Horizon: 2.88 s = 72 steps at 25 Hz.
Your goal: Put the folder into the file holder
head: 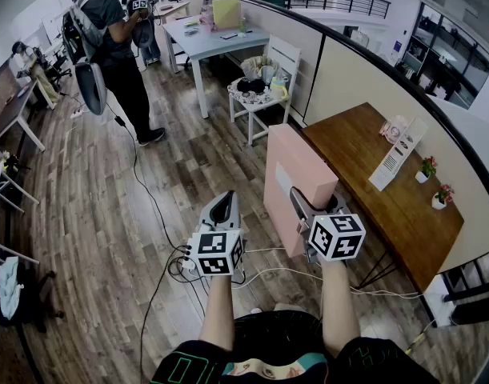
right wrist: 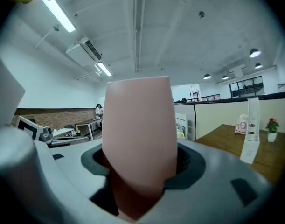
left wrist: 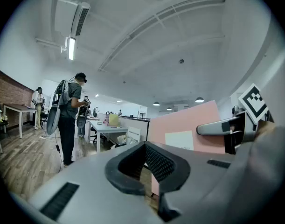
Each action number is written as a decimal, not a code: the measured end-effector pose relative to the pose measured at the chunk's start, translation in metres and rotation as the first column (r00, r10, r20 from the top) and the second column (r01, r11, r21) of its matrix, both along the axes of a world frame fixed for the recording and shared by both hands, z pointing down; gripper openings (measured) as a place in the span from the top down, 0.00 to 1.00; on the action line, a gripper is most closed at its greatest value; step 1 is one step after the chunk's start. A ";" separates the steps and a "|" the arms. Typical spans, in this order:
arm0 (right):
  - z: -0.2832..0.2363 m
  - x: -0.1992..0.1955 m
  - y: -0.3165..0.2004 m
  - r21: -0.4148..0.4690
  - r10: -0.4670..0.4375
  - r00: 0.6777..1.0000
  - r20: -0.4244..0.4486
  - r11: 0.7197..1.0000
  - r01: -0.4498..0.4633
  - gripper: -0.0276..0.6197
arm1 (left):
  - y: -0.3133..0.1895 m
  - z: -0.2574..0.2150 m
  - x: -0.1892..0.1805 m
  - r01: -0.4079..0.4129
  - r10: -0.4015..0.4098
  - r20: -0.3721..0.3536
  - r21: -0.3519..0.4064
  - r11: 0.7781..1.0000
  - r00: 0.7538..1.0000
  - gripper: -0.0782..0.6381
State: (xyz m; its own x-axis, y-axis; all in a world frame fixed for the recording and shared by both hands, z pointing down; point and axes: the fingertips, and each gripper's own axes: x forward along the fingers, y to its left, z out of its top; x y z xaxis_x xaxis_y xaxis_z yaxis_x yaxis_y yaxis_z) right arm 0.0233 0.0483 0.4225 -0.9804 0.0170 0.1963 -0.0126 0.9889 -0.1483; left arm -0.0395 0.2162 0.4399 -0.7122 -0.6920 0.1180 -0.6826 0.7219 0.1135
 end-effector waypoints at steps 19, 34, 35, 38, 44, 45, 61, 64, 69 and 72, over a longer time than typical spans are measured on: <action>-0.014 0.016 0.035 0.021 -0.001 1.000 -0.015 1.000 0.001 0.50 | 0.044 -0.018 0.012 0.030 -0.031 0.014 0.051 0.998 0.999 0.90; -0.019 -0.007 0.030 0.066 -0.019 0.999 -0.046 0.998 0.022 0.51 | 0.048 -0.011 -0.014 0.077 -0.073 -0.035 0.149 0.986 0.997 0.90; -0.019 -0.011 0.028 0.064 -0.020 0.999 -0.045 0.998 0.022 0.51 | 0.048 -0.011 -0.020 0.089 -0.084 -0.037 0.153 0.984 0.996 0.90; -0.016 -0.027 0.017 0.058 -0.015 0.999 -0.041 0.998 0.017 0.51 | 0.043 -0.007 -0.037 0.099 -0.094 -0.042 0.152 0.983 0.995 0.90; -0.007 -0.076 -0.016 0.041 -0.007 0.999 -0.046 0.999 0.009 0.51 | 0.016 -0.001 -0.083 0.101 -0.098 -0.035 0.126 0.987 0.995 0.90; -0.006 -0.087 -0.022 0.038 -0.011 0.999 -0.045 0.999 0.012 0.51 | 0.012 -0.001 -0.096 0.113 -0.109 -0.036 0.126 0.986 0.993 0.90; 0.018 -0.257 -0.153 -0.033 0.024 0.997 -0.079 0.999 -0.026 0.52 | -0.120 0.030 -0.256 0.088 -0.086 -0.083 0.029 0.996 0.993 0.90; 0.023 -0.284 -0.166 -0.054 0.019 0.997 -0.077 0.998 -0.023 0.52 | -0.135 0.034 -0.281 0.080 -0.079 -0.087 0.008 0.997 0.993 0.90; 0.028 -0.313 -0.180 -0.098 0.007 0.998 -0.068 0.995 -0.014 0.52 | -0.151 0.034 -0.303 0.070 -0.072 -0.082 -0.036 0.997 0.994 0.90; 0.033 -0.319 -0.180 -0.122 0.001 0.997 -0.072 0.992 -0.010 0.52 | -0.154 0.040 -0.307 0.059 -0.065 -0.097 -0.064 0.996 0.993 0.90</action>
State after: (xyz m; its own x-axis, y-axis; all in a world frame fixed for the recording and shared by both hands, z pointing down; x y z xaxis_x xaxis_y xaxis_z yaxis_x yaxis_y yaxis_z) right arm -0.2957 -0.1313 0.4553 -0.9640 0.0399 0.2628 -0.0329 0.9631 -0.2670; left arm -0.3464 0.0618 0.4794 -0.7361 -0.6365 0.2304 -0.6241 0.7699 0.1330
